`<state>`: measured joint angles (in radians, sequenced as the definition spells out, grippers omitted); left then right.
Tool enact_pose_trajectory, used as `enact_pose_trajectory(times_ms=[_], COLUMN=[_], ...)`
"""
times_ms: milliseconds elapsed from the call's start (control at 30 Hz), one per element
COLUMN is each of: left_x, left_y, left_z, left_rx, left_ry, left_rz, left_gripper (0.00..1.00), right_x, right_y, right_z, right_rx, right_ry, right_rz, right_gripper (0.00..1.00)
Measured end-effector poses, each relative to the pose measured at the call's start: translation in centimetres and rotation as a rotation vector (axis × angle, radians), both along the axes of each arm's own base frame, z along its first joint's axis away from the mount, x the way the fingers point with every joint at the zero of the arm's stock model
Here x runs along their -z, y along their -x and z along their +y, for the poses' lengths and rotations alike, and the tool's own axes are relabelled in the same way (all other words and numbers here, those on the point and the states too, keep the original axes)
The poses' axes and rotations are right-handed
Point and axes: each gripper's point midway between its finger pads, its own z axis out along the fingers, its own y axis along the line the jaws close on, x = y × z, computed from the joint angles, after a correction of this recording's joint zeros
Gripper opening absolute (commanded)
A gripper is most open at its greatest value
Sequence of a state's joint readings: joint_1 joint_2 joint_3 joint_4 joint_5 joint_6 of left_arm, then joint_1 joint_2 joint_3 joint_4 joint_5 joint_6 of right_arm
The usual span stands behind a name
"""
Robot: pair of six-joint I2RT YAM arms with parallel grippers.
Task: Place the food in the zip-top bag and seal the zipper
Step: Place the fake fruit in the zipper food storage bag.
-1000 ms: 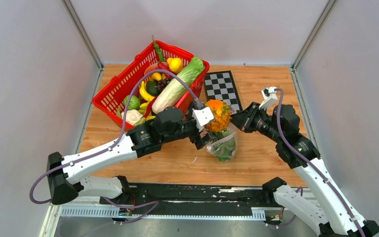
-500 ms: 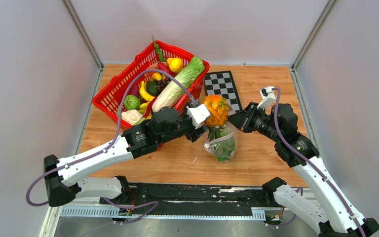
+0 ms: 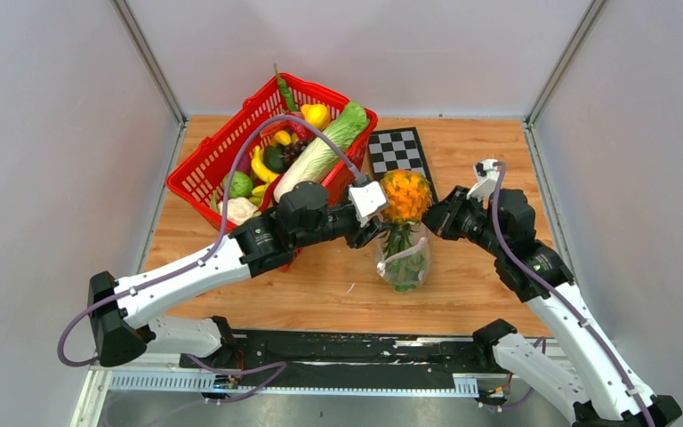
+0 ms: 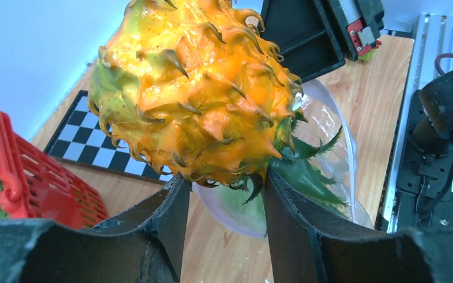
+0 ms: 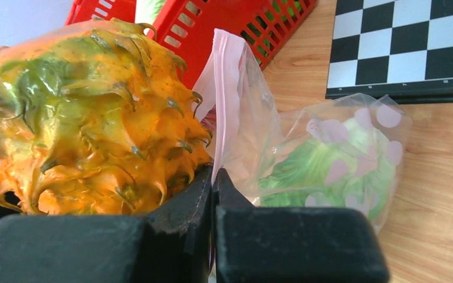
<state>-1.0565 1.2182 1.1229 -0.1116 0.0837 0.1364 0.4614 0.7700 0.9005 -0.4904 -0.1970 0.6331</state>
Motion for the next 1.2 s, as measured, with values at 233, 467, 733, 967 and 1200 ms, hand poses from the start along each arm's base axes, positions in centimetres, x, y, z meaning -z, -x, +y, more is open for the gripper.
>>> enact_pose_trajectory(times_ms=[233,467,733,967,1200], left_x=[0.7,2.4,4.2,4.1,3.5], left_y=[0.3,1.9,3.3,2.9,3.0], left_z=[-0.5,1.4,1.8,1.9,2.6], left_rx=[0.045,0.067,0.115,0.080,0.048], left_ry=[-0.031,-0.062,-0.116,-0.085,-0.004], left_rz=[0.004,0.007,0.018,0.020,0.020], left_gripper=[0.45,0.47,0.63,0.69,0.64], right_x=[0.8,-0.7,-2.9,-3.1,-2.9], right_y=[0.4,1.0,1.0,1.2,1.3], right_z=[-0.8,-0.1,0.6,0.8,0.8], right_rx=[0.024,-0.020,-0.054,-0.059,-0.062], right_ry=[0.013,-0.031,-0.088,-0.109,-0.111], right_rz=[-0.004,-0.068,-0.139,-0.147,-0.149], right_gripper=[0.04,0.04,0.03,0.03,0.03])
